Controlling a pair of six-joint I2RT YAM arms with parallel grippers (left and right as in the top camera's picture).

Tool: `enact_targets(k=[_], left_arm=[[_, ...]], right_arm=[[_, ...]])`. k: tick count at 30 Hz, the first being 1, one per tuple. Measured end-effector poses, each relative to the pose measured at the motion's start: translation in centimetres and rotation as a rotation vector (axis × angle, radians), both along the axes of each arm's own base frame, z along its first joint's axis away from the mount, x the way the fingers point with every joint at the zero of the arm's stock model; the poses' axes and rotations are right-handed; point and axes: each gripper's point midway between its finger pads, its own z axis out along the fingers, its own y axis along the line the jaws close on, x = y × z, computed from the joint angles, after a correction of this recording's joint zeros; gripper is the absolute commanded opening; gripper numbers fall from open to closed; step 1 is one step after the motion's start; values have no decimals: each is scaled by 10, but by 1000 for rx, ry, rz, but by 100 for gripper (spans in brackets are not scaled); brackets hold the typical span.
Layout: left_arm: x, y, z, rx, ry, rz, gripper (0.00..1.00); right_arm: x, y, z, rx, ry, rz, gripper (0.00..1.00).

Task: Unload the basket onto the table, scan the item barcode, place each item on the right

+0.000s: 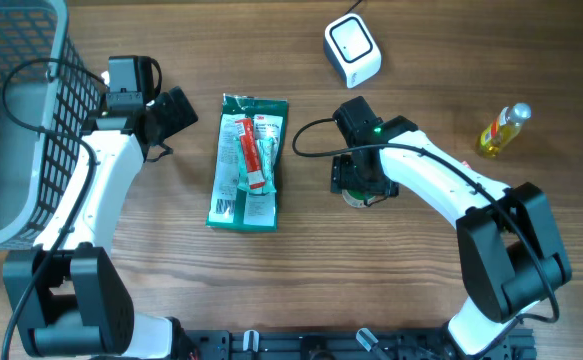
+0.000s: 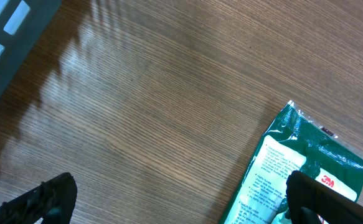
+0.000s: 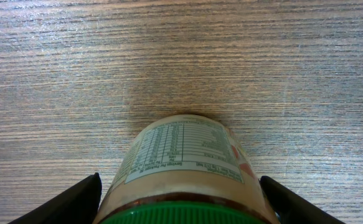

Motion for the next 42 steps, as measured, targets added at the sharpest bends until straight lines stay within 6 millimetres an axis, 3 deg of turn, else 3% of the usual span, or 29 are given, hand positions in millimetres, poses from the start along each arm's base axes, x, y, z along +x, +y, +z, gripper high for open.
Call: enact_targets(k=[12, 18, 37, 42], left_arm=[[0, 0, 0, 0, 0, 0, 100], [0, 0, 0, 0, 1, 0, 100], [0, 0, 0, 0, 0, 0, 100], [0, 0, 0, 0, 0, 0, 100]], right_arm=[[0, 0, 0, 0, -2, 4, 84], [0, 0, 0, -2, -2, 32, 79], [-1, -3, -5, -24, 5, 51, 80], [-1, -4, -8, -28, 14, 51, 72]])
